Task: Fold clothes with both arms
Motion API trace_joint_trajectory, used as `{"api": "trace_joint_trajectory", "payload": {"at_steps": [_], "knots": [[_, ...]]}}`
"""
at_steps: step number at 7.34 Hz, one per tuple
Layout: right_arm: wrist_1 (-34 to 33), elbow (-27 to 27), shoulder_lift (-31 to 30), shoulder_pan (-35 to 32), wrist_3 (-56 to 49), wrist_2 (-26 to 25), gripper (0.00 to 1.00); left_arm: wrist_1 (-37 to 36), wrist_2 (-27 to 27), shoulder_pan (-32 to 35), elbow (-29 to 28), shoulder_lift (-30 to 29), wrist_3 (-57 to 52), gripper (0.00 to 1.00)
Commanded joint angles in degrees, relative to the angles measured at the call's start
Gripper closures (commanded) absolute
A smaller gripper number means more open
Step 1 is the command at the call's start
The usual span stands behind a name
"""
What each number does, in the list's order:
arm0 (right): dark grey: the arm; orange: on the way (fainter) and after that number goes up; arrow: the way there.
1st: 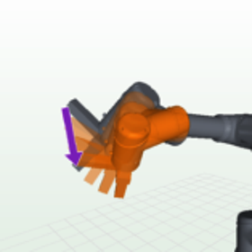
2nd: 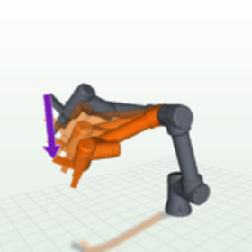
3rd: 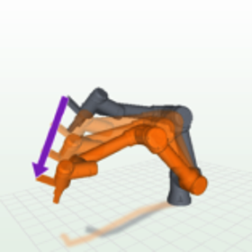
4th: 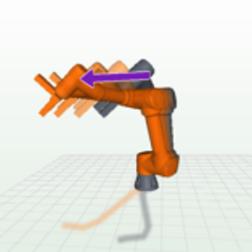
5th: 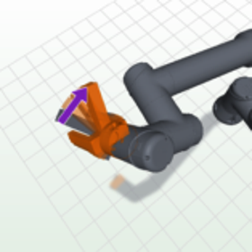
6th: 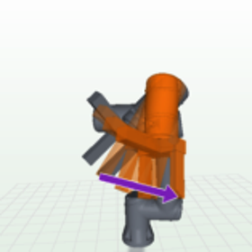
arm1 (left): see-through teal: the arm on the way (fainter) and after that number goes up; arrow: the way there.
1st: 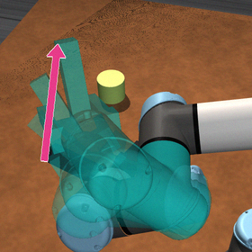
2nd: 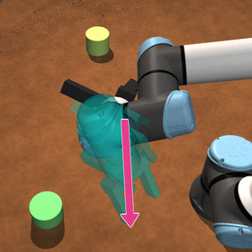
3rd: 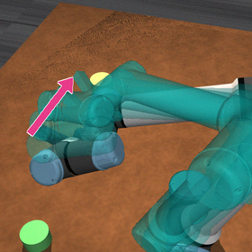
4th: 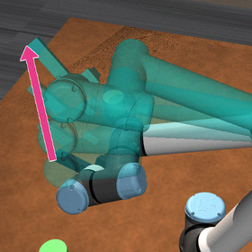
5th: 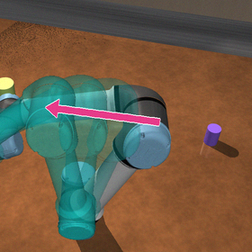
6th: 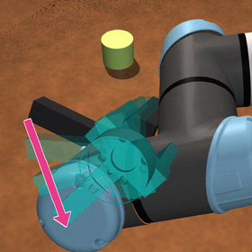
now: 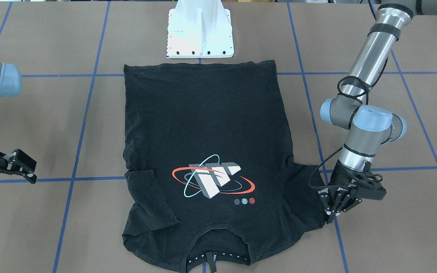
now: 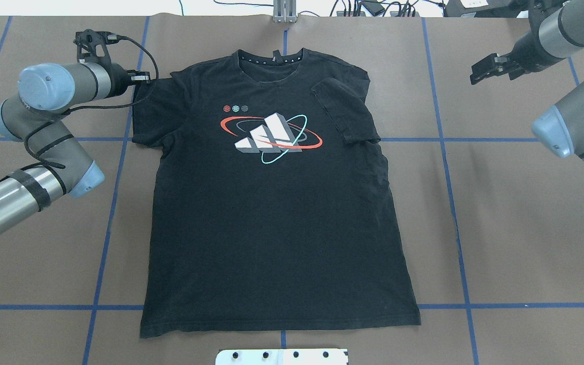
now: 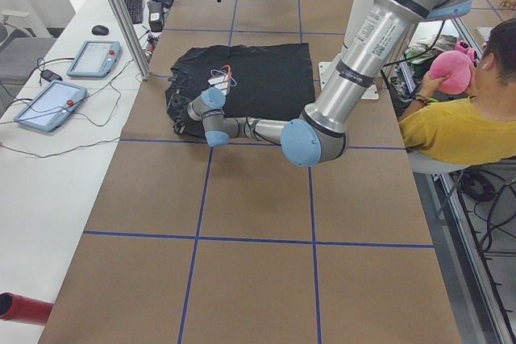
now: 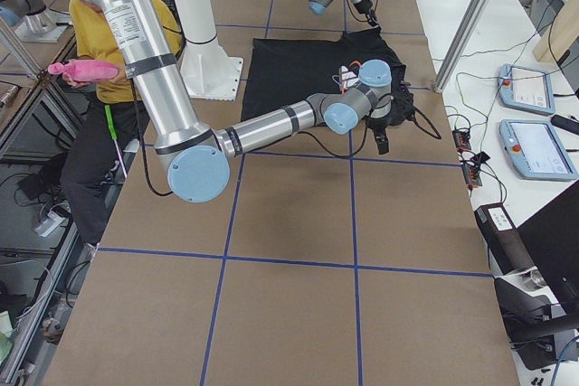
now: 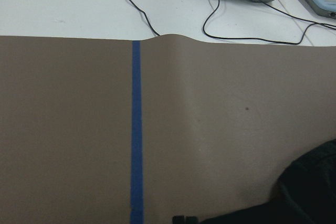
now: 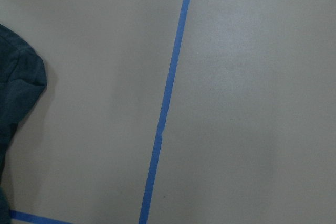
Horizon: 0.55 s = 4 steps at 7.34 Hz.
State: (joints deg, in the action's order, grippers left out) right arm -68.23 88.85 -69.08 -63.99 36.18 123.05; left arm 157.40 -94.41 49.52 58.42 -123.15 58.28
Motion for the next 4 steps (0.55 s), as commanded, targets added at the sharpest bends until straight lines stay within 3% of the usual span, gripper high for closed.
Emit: {"api": "trace_joint_trajectory", "payload": {"at_steps": [1, 2, 4], "knots": [[0.02, 0.1, 0.0, 0.0, 0.3, 0.0, 0.0, -0.77, -0.77, -0.12, 3.1, -0.68, 1.48, 1.0], [0.02, 0.01, 0.0, 0.0, 0.3, 0.0, 0.0, -1.56, -0.77, -0.38, 4.15, -0.95, 5.32, 1.0], [0.02, 0.01, -0.09, 0.0, 0.3, 0.0, 0.0, -11.28, -0.86, -3.09, 11.6, -2.18, 11.3, 1.0]]}}
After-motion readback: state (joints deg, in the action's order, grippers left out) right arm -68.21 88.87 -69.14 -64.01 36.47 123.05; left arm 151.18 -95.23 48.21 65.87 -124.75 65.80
